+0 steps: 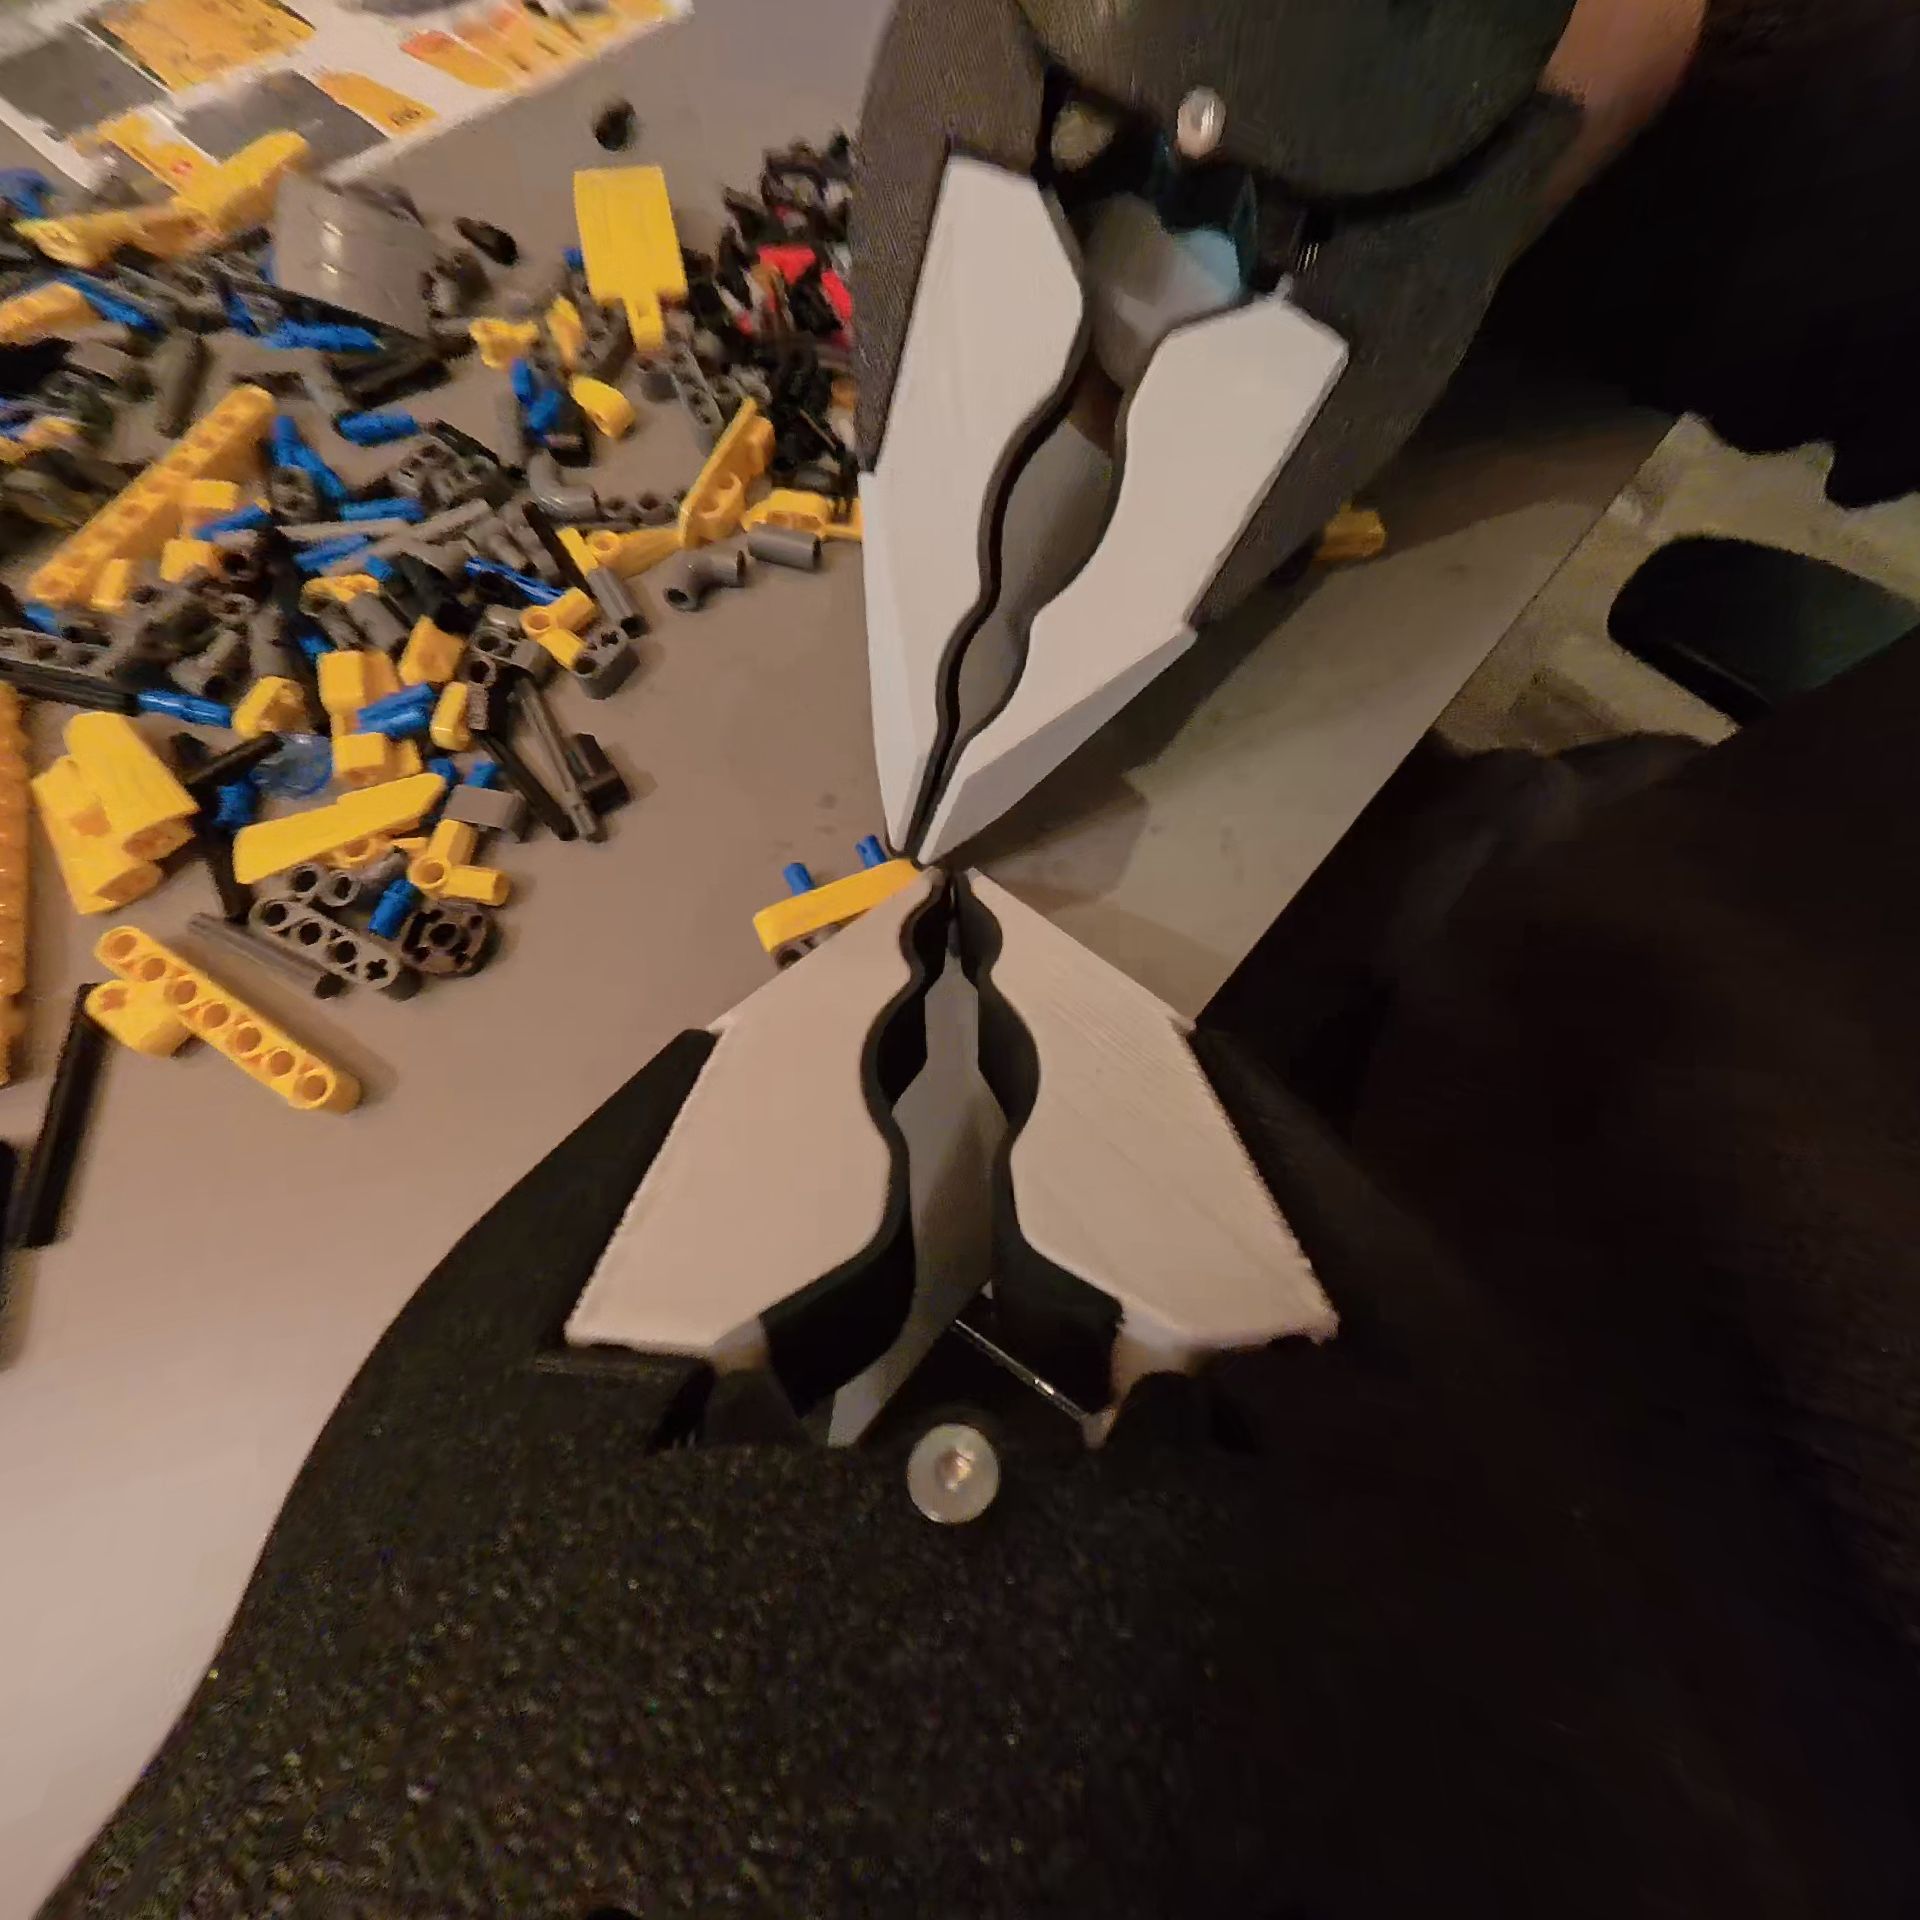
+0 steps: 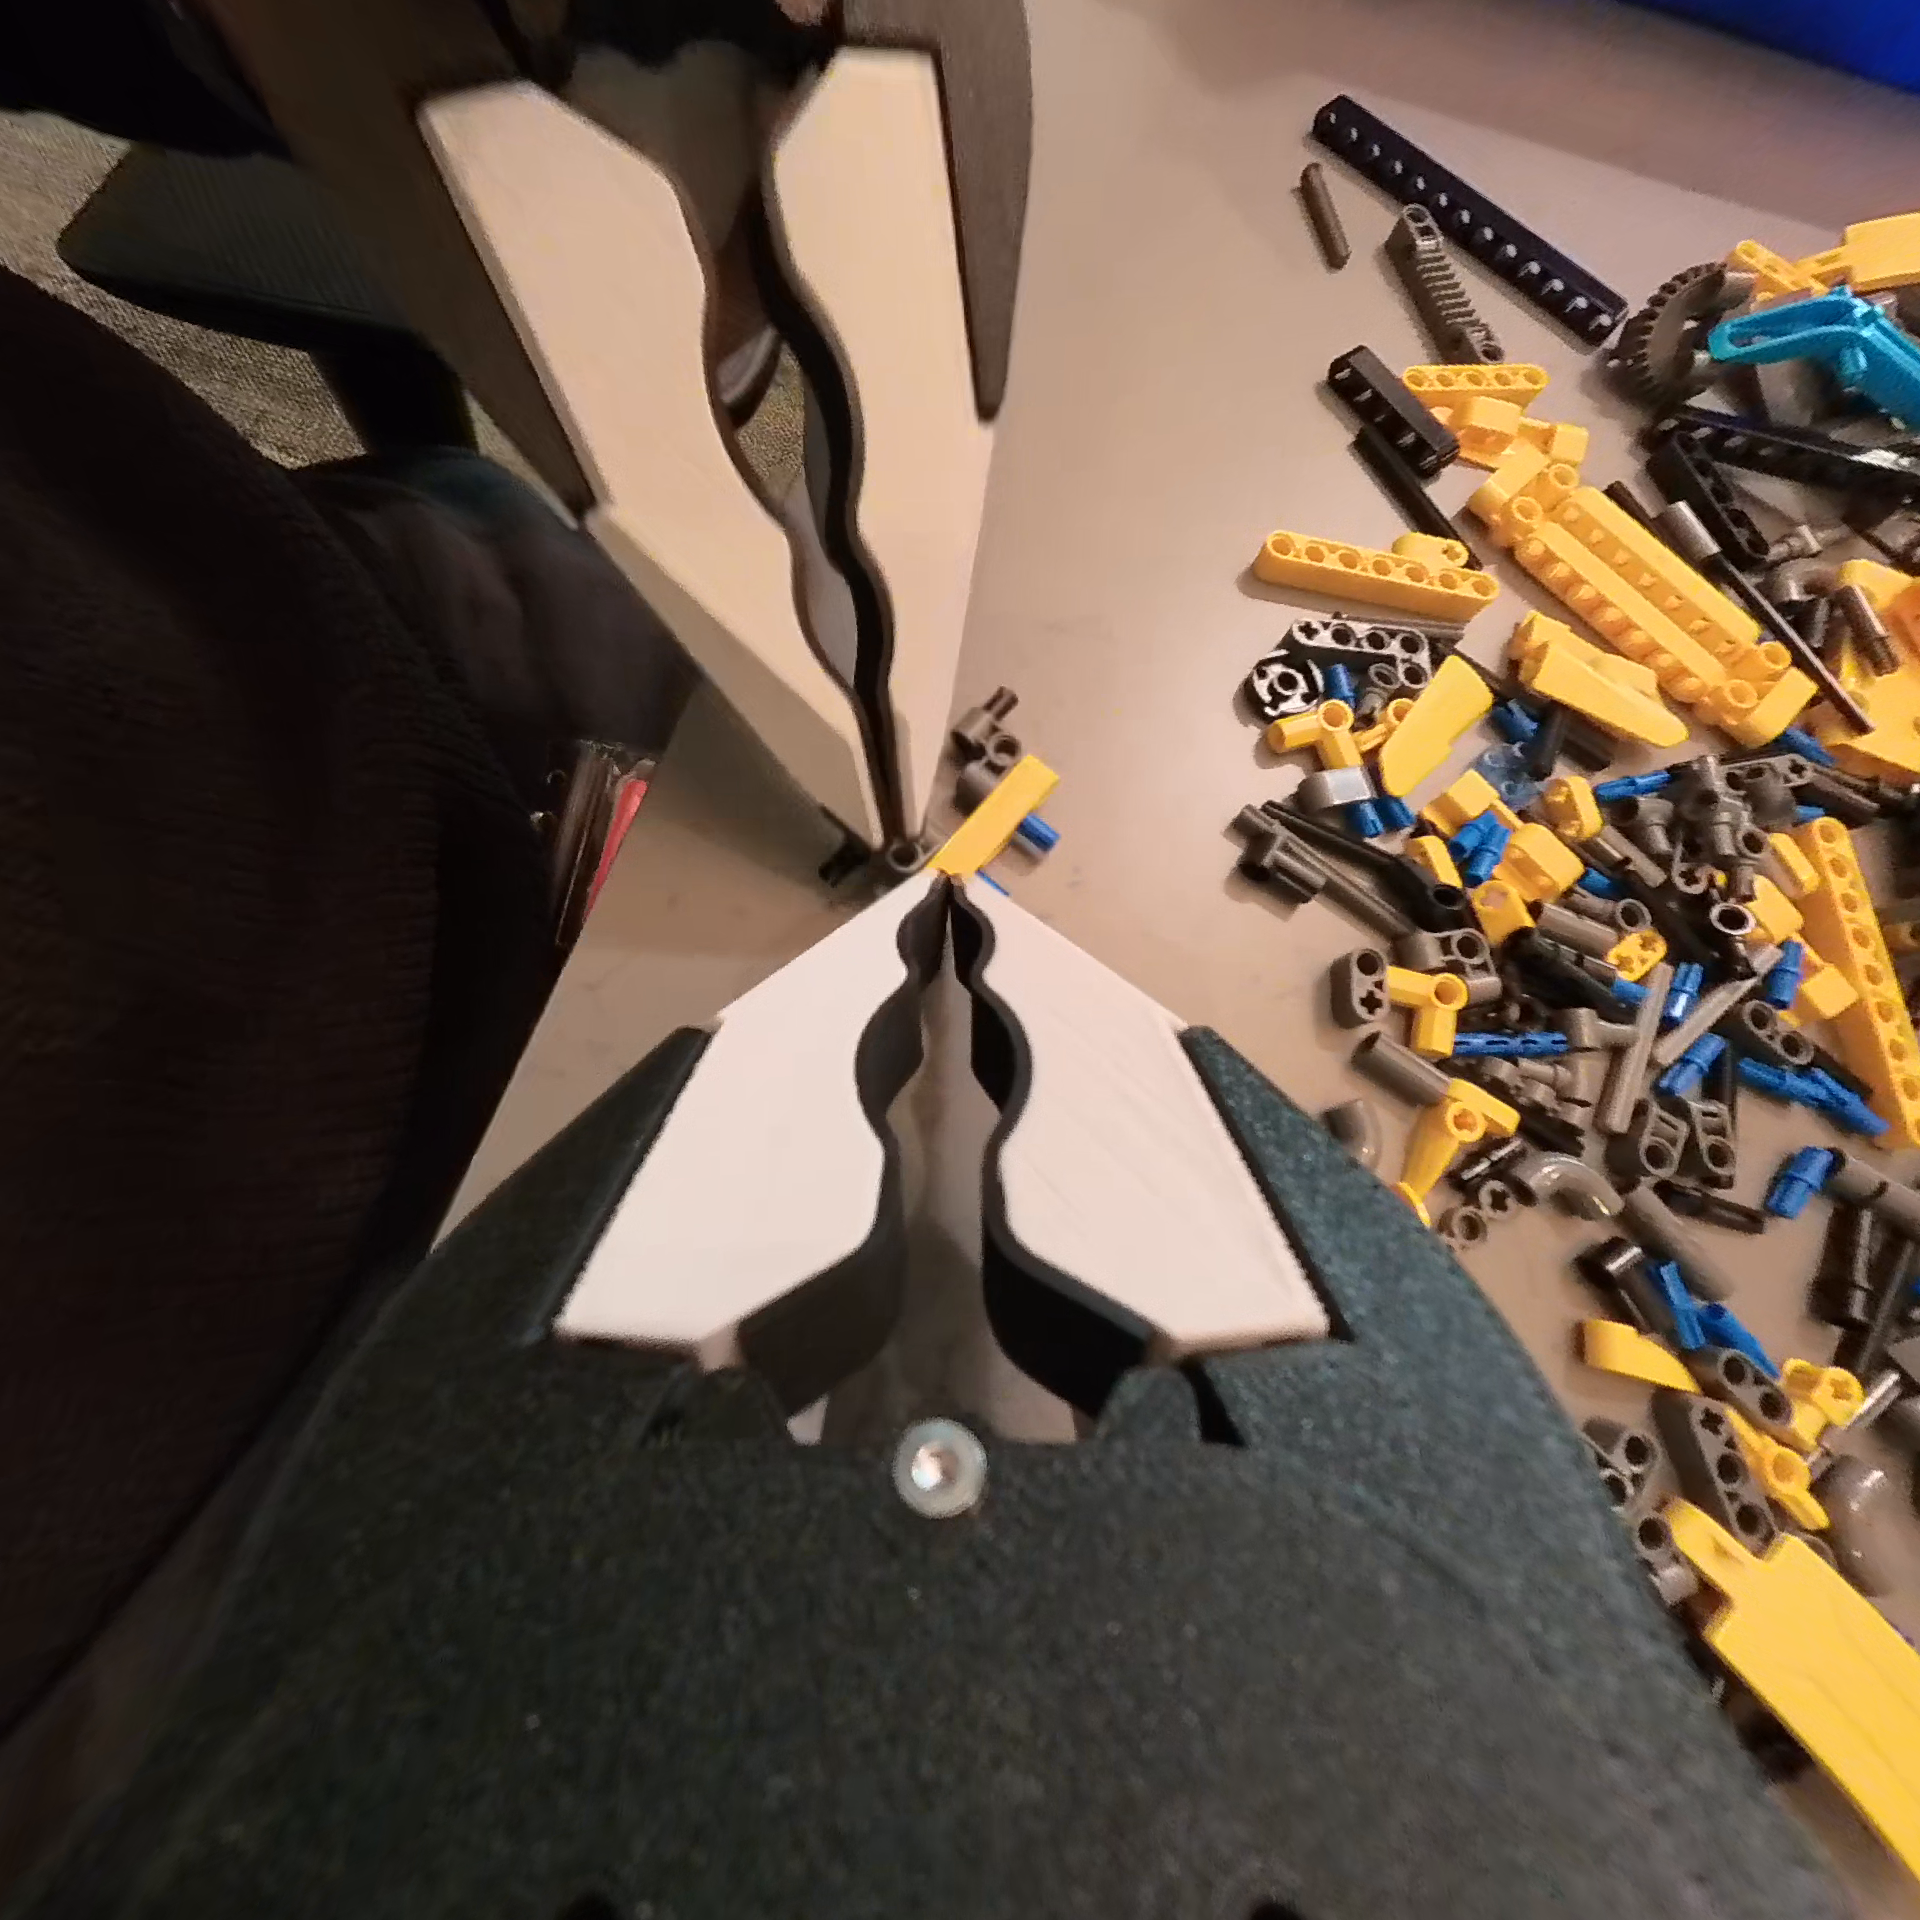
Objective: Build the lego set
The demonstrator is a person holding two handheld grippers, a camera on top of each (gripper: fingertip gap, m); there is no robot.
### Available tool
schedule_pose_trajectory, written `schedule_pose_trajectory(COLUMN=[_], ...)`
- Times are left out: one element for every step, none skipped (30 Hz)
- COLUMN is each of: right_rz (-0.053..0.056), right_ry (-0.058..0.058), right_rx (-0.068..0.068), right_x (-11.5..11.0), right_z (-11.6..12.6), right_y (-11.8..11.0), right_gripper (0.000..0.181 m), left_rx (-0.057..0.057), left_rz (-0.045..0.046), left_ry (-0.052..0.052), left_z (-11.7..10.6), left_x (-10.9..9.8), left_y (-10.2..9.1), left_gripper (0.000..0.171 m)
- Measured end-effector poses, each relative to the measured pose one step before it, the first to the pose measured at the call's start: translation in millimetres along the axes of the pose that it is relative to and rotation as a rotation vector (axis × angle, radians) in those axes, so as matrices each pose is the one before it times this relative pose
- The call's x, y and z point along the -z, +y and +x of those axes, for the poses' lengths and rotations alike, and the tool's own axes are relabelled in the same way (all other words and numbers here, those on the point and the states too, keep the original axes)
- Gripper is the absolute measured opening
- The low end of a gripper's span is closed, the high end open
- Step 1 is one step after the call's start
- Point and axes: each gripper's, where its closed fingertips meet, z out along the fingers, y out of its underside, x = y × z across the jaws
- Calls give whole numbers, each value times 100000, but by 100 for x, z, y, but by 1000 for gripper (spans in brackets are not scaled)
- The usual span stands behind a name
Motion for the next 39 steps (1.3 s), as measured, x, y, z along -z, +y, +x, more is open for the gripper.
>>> schedule_pose_trajectory(right_rz=[-29, 51, 390, 629, 817, 1310, 1682, 1512, 668, -340, -1025, -1610, -1441, -3, -352, -1064, -668, -472, -482, -302, -69, 116, 333, 582, 568, 455, 1165, 2299, 2991, 2824, 2104, 1423, 939, 603, 181, -323, -654, -791, -851], right_ry=[127, 399, 647, 451, -18, -500, -1111, -1285, -753, -237, -138, -410, -1037, -175, 155, 379, 711, 792, 666, 456, 283, 64, -224, -539, -660, 83, 1358, 1986, 2128, 2054, 1890, 1710, 1645, 1651, 1467, 1117, 641, 295, 182], right_rx=[374, 517, 551, 384, 81, -172, -261, -272, -216, 69, 398, 562, 799, 993, 1189, 1350, 1427, 1122, 804, 543, 324, -83, -564, -762, -481, 188, 956, 1096, 396, -567, -1299, -1616, -1621, -1463, -1149, -758, -408, -127, 142], right_x=[44, 62, 104, 126, 121, 95, 48, -12, -67, -111, -144, -169, -160, -44, 3, -44, -11, -8, -4, -10, -4, 2, -10, -23, -9, 51, 207, 375, 505, 554, 547, 498, 436, 352, 255, 164, 72, 14, -27], right_z=[4, 55, 101, 77, 2, -72, -204, -230, -148, -68, -58, -92, -198, -87, -44, -30, -8, -3, 3, -1, -1, -1, -13, -45, -36, 68, 249, 367, 456, 514, 561, 555, 554, 531, 467, 354, 227, 105, 25], right_y=[-4, -9, -64, -116, -161, -249, -315, -286, -151, 28, 171, 299, 310, 52, 38, 113, 47, 6, 3, 4, 0, -8, -22, -48, -48, -50, -159, -339, -449, -432, -320, -170, -66, 41, 122, 212, 240, 233, 195], right_gripper=[0, 1, 1, 1, 1, 1, 1, 1, 1, 1, 1, 0, 0, 0, 0, 0, 0, 0, 0, 0, 0, 0, 0, 0, 0, 0, 0, 0, 0, 0, 0, 0, 0, 0, 0, 0, 0, 0, 0], left_rx=[1300, 1150, -40, -1779, -3092, -2851, -577, 1582, 2434, 2605, 2180, 1276, 656, 418, 1117, 1272, 1074, 964, 928, 1092, 1076, 394, -530, -716, -378, -61, 915, 1813, 1738, 1505, 975, 644, 298, -455, -594, -304, -789, -680, -736], left_rz=[3776, 4113, 2615, 546, -1130, -1538, -1537, -989, 553, 814, -392, -2172, -2962, -1725, 970, -382, -118, -93, 44, 74, -53, -143, -27, 133, 263, 714, 2598, 4492, 4485, 3265, 1445, -537, -2164, -2247, -618, 872, -274, -1748, -2526], left_ry=[-1642, -2594, -4043, -5732, -6118, -4198, -1321, 1020, 2013, 1814, 1015, 660, -19, 694, 765, 419, 645, 632, 622, 614, 619, 402, -27, -367, -335, 140, 1031, 1839, 2058, 354, -1098, -2195, -3347, -3189, -3863, -3787, -532, 706, 920], left_z=[-71, -245, -464, -721, -799, -533, -172, 108, 193, 94, -51, -117, -187, -16, 41, -29, 8, 6, 1, 10, 2, 5, -9, -2, 16, 64, 197, 325, 373, 129, -53, -165, -246, -104, -97, -36, 426, 525, 432], left_x=[659, 755, 655, 486, 231, -38, -241, -332, -314, -279, -300, -313, -316, -237, -13, -56, -7, -3, -10, 5, -4, 2, 6, 5, 18, 59, 185, 343, 427, 378, 222, 22, -166, -291, -292, -255, -255, -306, -326], left_y=[-584, -549, -256, 139, 451, 528, 438, 223, -53, -140, 26, 292, 453, 313, -123, 62, -15, 9, 2, 8, -3, 5, -15, -10, -26, -90, -391, -681, -692, -536, -235, 107, 350, 376, 129, -90, 79, 296, 410], left_gripper=[1, 2, 2, 3, 3, 3, 3, 3, 2, 2, 2, 1, 0, 0, 0, 0, 0, 0, 0, 0, 0, 0, 0, 0, 0, 0, 2, 3, 5, 7, 13, 26, 42, 52, 54, 56, 60, 65, 65])
